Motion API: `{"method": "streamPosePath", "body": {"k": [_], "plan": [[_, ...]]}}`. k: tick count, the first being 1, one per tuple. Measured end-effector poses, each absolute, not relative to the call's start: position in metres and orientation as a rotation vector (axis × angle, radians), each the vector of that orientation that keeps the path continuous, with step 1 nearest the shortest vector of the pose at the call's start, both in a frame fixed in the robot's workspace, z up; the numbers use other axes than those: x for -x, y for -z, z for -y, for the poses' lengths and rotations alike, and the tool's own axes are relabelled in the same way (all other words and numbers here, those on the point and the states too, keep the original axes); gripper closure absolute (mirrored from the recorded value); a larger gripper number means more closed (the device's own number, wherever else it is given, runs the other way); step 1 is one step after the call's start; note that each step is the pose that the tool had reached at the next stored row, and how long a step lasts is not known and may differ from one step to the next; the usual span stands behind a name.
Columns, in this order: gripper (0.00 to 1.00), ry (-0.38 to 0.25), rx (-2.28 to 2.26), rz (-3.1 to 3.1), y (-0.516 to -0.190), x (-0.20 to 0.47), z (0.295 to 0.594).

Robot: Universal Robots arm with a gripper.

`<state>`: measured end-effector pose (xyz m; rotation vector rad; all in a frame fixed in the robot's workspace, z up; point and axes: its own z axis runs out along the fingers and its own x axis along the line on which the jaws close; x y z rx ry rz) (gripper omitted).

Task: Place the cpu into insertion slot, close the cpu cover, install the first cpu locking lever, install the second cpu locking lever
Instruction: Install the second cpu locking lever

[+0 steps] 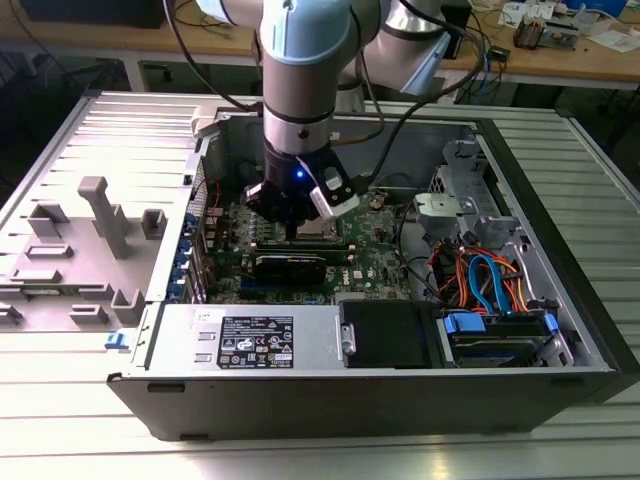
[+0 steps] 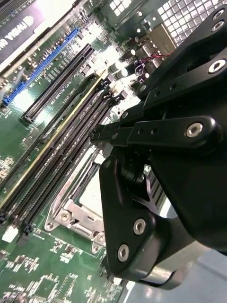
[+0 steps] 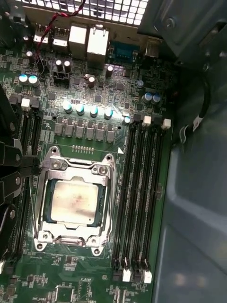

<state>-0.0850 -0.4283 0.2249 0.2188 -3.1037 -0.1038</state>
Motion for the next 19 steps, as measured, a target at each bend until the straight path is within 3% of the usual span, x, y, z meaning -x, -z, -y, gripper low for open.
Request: {"method": "streamPosePath", "body": {"k": [11, 16, 19], "plan": [[0.89, 0.125, -0.263, 3.1, -0.2182, 0.0883, 0.4283], [0.89, 0.18, -0.265, 3.1, -0.2171, 0.0888, 0.4283], [0.89, 0.182, -0.265, 3.1, -0.2166, 0.0894, 0.4285]]}}
